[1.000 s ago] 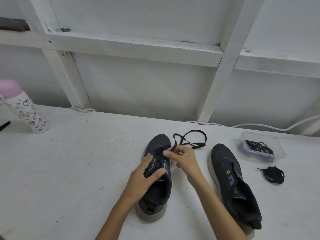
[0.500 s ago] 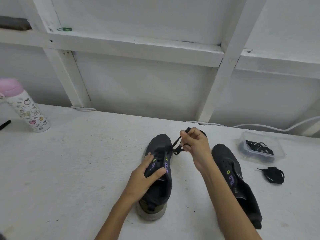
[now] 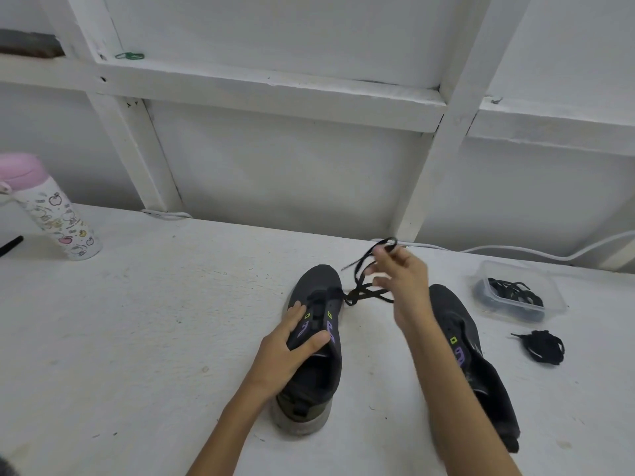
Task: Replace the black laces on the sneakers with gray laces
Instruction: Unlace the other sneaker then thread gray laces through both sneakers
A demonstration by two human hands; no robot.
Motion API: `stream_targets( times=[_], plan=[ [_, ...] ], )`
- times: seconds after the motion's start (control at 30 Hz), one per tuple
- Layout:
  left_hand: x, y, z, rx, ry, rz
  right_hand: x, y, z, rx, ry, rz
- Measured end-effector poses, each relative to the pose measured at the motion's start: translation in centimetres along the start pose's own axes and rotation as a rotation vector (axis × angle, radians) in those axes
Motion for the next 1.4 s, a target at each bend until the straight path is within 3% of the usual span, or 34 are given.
stream_targets(
  times=[0.13,0.33,0.43,0.57,0.87,1.07,1.2,1.4],
  plan=[
    [0.0,-0.1,0.1,0.0,-0.01,-0.002,2.4,0.8,-1.4,-0.052,0.037,-0.073],
    [-0.2,-0.2,-0.1,-0.022,-0.041,0.002,-4.7,-2.3,-1.3,0.0,-0.158,0.131],
    [-0.3,0.8,-1.0,-0.083,-0.053,0.044,-7.8,-4.9,-0.2,0.08,-0.217,0.132],
    [-0.9,2.8,-1.9,-0.178,0.133,0.186,-9.0,-7.2,1.6,0.106,-0.229,0.038],
    [-3.0,5.3,-0.7,-0.203,0.63,0.423,-10.1,-8.2,2.7,0.216,-0.312,0.127],
    [-3.8,6.8,-0.2,-0.262,0.733,0.447,-10.3,-8.5,3.1,0.214,-0.314,0.148],
    [-3.7,7.0,0.3,-0.271,0.67,0.425,-10.1,-8.7,3.0,0.195,-0.308,0.156],
    [-1.2,6.0,-2.0,-0.304,0.335,0.291,-10.1,-8.8,2.9,0.176,-0.312,0.151]
  ],
)
Point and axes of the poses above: each hand's wrist, its own y-axis towards the middle knuckle, its own z-axis out of the palm, x = y × z, the point moved 7 cm from there along y, towards the middle knuckle, and after that the axes turned 13 degrees about -x, right-handed, at the moved point
